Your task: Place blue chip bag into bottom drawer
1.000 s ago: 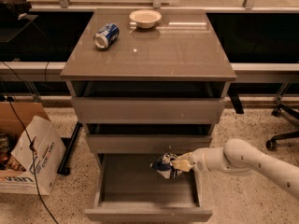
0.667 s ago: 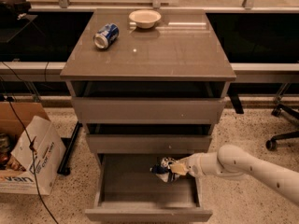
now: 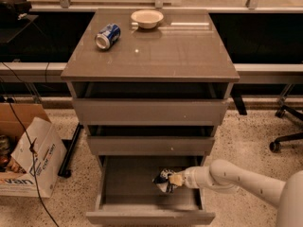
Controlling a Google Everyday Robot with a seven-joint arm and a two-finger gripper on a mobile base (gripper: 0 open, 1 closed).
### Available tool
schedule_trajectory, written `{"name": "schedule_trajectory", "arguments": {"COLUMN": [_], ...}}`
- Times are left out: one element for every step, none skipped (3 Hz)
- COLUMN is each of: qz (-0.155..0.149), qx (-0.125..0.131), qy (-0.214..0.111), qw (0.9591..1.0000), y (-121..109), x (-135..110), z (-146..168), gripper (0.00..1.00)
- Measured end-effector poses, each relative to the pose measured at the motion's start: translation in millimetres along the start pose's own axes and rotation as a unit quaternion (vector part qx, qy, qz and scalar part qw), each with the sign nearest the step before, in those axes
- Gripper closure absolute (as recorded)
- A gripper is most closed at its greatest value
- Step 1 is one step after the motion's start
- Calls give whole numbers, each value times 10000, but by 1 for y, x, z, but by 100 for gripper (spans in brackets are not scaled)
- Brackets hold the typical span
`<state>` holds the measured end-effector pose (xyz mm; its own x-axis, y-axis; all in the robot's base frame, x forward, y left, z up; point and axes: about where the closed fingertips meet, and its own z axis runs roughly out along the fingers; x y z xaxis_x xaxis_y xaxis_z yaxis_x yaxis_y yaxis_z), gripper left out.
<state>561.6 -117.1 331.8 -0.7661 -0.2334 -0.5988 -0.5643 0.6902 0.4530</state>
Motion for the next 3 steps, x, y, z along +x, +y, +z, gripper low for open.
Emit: {"name": "schedule_trajectory", "arguments": {"qz": [535,1283,1305], "qx": [104,22,9], "qy": [84,115,115], "qw": [9985,9917,9914], "y": [-22,-41,-41], "x": [33,64,66], "z": [33,60,63], "gripper": [59,36,13]}}
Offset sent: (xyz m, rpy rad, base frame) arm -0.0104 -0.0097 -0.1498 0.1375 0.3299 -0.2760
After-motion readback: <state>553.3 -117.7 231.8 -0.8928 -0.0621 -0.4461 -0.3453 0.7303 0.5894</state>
